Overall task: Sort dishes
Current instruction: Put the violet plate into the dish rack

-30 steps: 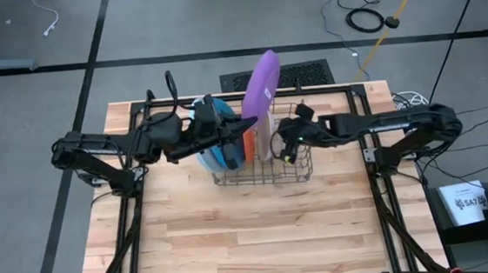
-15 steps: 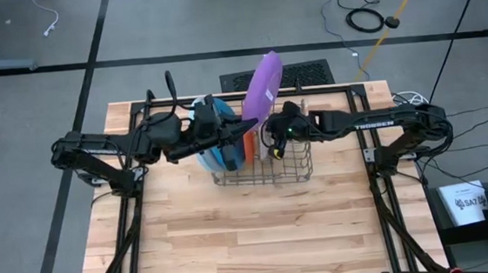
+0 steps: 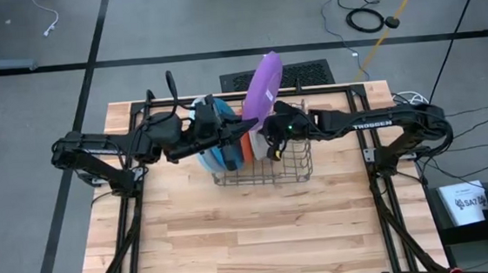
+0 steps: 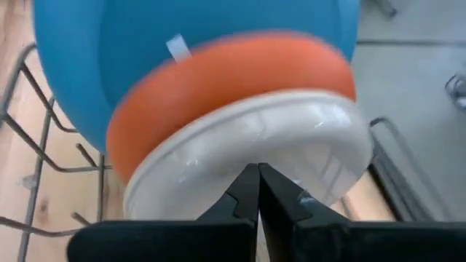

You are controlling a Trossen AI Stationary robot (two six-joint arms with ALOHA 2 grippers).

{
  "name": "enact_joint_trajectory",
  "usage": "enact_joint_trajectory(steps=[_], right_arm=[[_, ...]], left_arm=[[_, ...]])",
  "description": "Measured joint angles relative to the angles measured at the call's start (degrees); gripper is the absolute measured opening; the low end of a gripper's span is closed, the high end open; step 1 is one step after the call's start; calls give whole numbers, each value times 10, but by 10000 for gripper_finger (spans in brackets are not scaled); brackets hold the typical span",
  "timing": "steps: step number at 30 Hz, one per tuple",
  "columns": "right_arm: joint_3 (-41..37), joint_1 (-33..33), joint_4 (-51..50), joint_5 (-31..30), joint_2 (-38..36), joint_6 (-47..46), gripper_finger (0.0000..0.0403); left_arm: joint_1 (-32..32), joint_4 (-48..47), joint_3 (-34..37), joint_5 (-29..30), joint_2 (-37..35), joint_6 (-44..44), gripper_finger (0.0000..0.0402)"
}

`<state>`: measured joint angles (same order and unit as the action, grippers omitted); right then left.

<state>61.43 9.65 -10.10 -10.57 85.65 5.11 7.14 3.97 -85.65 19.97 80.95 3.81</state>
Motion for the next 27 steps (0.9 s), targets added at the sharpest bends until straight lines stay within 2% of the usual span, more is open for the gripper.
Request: enact_joint_trajectory(steps=[4,15,22,27], right_arm=[[0,-16,-1,-28,-18,24,18],[0,-23,-17,-61,-76,29,121],[0,-58,-16,-62,-129,45,122],[0,-104,-13,-126,-165,90,111]], left_arm=[[0,-1,0,0,0,0,9],[-8,-4,0,-2,0,0,9],[-15,-12,0,-1,0,38,9],[-41,-45,3,-1,0,105,9]])
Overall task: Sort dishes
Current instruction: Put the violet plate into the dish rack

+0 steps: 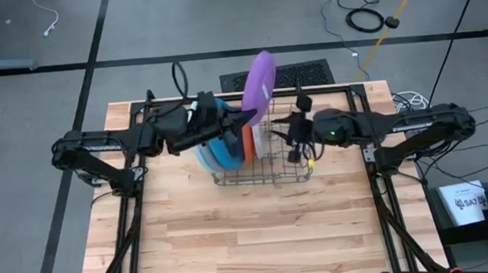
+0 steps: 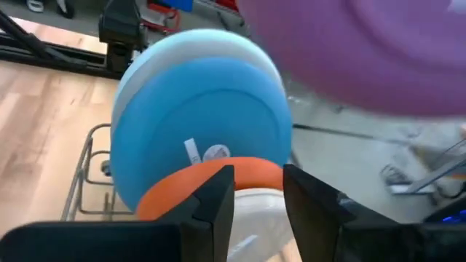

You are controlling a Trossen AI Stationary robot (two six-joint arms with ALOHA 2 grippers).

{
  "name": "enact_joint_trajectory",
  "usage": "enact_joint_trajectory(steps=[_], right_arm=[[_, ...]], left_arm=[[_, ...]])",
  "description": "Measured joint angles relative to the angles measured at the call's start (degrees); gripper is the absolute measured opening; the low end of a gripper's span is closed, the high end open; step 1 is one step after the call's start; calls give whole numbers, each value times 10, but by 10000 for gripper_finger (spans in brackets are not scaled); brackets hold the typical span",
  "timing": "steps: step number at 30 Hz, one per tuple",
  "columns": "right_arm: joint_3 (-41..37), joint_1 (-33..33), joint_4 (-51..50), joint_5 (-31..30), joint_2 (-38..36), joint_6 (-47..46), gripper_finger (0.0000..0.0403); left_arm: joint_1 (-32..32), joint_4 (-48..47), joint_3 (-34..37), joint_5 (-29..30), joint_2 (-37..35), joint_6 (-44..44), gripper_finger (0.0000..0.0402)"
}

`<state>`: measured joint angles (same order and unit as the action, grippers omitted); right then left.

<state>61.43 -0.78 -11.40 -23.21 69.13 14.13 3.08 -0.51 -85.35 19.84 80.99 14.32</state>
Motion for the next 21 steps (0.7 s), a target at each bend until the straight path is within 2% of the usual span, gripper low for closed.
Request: enact_joint_trajectory(steps=[3,7,11,15,21], right_arm=[[0,-25,-3,-48,-11,22,113],[0,-65,-1,-156,-12,72,127],[0,-97,15,-245,-9,91,147],[0,-117,91,-320,-1,115,167],[0,-129,238,-386,43,263,178]], left_arm=[[-15,9,10,0,0,53,9],[-29,52,15,4,2,103,8],[-44,91,15,34,14,148,8],[-58,119,15,59,34,207,8],[-62,182,15,61,77,260,8]])
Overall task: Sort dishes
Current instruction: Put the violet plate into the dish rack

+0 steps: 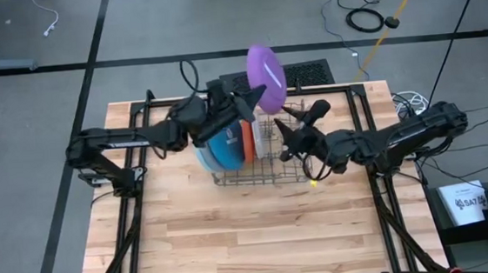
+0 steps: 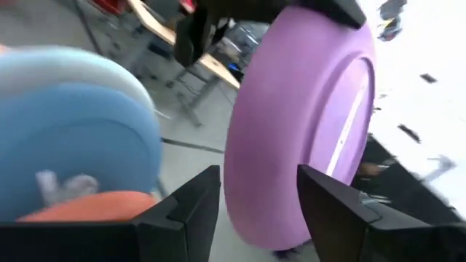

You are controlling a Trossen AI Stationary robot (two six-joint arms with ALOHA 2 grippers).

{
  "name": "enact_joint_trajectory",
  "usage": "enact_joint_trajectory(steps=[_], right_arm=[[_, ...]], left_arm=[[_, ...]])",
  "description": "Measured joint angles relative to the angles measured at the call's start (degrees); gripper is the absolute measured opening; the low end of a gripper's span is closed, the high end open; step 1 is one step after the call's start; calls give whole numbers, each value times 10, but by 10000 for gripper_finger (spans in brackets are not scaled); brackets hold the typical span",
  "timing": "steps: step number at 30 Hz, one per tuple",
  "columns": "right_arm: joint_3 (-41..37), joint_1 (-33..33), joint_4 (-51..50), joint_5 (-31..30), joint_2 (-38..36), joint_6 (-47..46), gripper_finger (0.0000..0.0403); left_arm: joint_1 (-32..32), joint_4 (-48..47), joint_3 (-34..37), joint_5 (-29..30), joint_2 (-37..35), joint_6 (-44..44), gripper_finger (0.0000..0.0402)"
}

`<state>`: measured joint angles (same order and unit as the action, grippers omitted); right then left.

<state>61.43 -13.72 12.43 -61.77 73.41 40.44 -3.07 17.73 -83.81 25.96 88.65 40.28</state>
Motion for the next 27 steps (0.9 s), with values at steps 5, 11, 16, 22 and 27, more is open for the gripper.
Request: enact_joint_trajectory(steps=[5,11,16,22,27], right_arm=[[0,-1,60,-50,29,61,178],[0,6,168,-117,63,149,178],[0,21,296,-117,76,211,169],[7,23,350,-98,76,279,131],[10,25,353,-98,76,300,103]], left_arm=[[0,58,0,4,9,13,8],[2,79,0,19,10,14,8],[7,86,0,21,12,14,8],[10,104,-2,21,15,15,8],[13,106,-2,21,15,15,8]])
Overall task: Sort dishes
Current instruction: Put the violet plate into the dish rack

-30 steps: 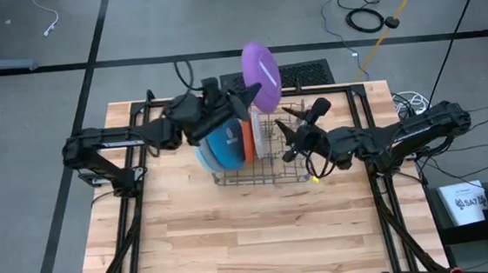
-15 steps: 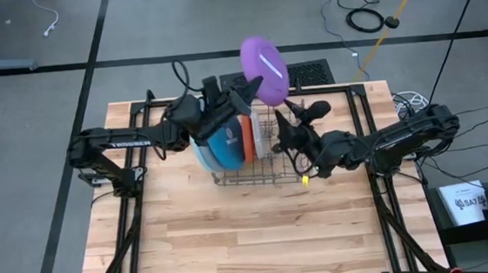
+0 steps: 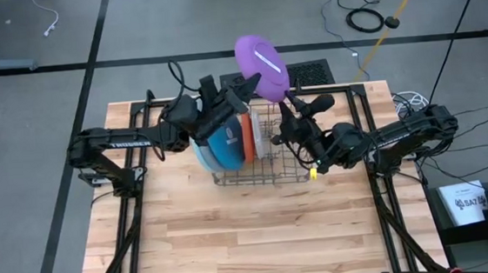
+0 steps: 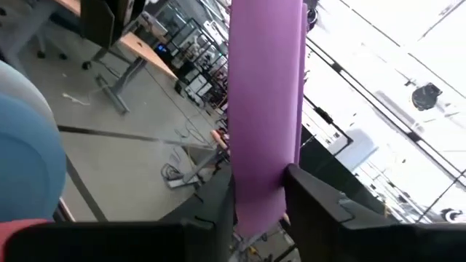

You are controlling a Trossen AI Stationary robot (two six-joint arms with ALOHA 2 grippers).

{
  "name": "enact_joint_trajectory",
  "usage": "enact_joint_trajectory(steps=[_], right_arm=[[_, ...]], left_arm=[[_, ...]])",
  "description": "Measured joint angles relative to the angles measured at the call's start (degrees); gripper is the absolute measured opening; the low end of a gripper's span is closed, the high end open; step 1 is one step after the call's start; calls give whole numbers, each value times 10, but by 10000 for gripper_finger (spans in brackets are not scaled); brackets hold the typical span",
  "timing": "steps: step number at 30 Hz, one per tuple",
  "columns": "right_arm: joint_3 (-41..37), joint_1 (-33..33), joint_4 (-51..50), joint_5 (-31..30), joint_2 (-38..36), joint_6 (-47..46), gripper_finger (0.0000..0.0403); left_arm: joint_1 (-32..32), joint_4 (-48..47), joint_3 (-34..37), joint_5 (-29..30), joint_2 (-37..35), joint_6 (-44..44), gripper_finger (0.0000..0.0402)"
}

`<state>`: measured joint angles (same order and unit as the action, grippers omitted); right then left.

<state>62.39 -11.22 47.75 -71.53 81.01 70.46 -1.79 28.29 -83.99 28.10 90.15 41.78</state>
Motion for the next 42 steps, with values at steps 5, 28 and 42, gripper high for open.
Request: enact_joint_trajectory(steps=[5,28,42], right_arm=[[1,1,6,-6,-2,8,57],[2,-58,-4,-2,1,-12,1],[2,-175,-36,-21,0,-3,50]], left_arm=[[7,2,0,0,0,-1,8],[21,6,2,-52,5,-31,8],[27,14,2,-42,4,-32,8]])
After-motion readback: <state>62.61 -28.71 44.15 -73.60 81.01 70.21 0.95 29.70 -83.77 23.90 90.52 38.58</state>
